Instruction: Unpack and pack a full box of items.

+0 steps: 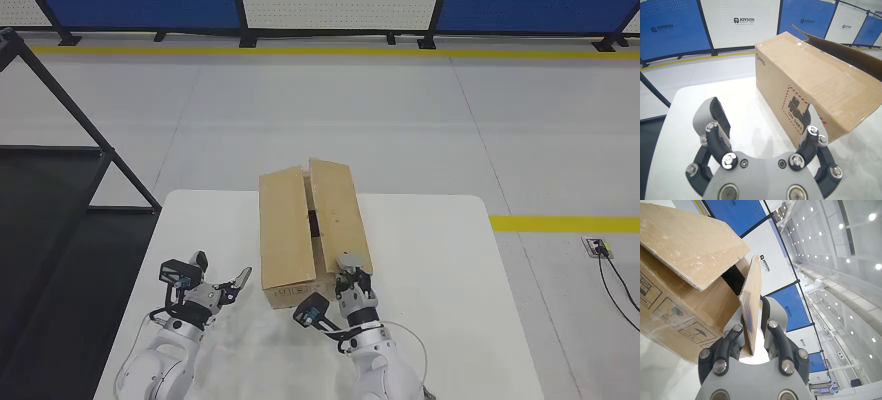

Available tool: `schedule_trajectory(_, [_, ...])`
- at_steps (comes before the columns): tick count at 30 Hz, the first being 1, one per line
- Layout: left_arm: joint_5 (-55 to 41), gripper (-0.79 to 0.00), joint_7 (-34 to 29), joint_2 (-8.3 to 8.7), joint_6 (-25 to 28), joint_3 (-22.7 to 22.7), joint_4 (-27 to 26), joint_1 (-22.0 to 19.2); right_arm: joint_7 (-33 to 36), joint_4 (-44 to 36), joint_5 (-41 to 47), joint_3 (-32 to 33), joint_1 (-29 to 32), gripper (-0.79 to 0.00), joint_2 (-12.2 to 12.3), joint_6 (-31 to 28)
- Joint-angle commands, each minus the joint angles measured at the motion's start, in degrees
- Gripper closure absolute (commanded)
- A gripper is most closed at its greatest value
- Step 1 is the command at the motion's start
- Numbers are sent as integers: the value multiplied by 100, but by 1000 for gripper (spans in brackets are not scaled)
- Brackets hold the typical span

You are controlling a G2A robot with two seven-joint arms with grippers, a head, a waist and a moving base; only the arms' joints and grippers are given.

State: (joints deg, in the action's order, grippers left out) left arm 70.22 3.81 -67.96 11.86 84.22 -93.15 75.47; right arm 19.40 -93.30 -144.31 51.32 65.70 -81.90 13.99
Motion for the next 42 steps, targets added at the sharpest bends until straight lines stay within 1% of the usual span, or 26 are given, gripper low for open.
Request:
schedule_trajectory(1, [31,-785,-2,-2,-9,-14,5,-5,-14,18,0,20,0,-102,-14,5])
schedule_trajectory(2, [37,-785,2,-3,-10,-18,8,-7,-30,28,-8,29,1,-22,-21,-1])
schedule_trajectory(3, [34,-785,0,-5,-9,-20,14,-7,-44,31,-13,42,3,0,-27,-1])
schedule_trajectory(11, [38,-785,-8,-13,-71,-9,25,-10,-332,-61,-17,240,126,0,-32,-97])
schedule_trajectory(18, [-2,-785,2,-17,-95,46,33,-51,-730,-285,51,563,388,0,22,-265])
schedule_trajectory(24, [-6,-785,10,-16,-119,111,20,-55,-1264,-486,286,878,641,0,84,-443])
schedule_trajectory(33, [-73,-785,23,-10,-194,275,-10,-18,-2312,-663,830,1364,914,0,197,-957])
schedule_trajectory(39, [-259,-785,56,-18,-429,449,-29,13,-2430,-742,882,1546,990,0,238,-1184])
schedule_trajectory(42, [-316,-785,55,-17,-459,527,-38,34,-2502,-769,875,1615,1020,0,258,-1286])
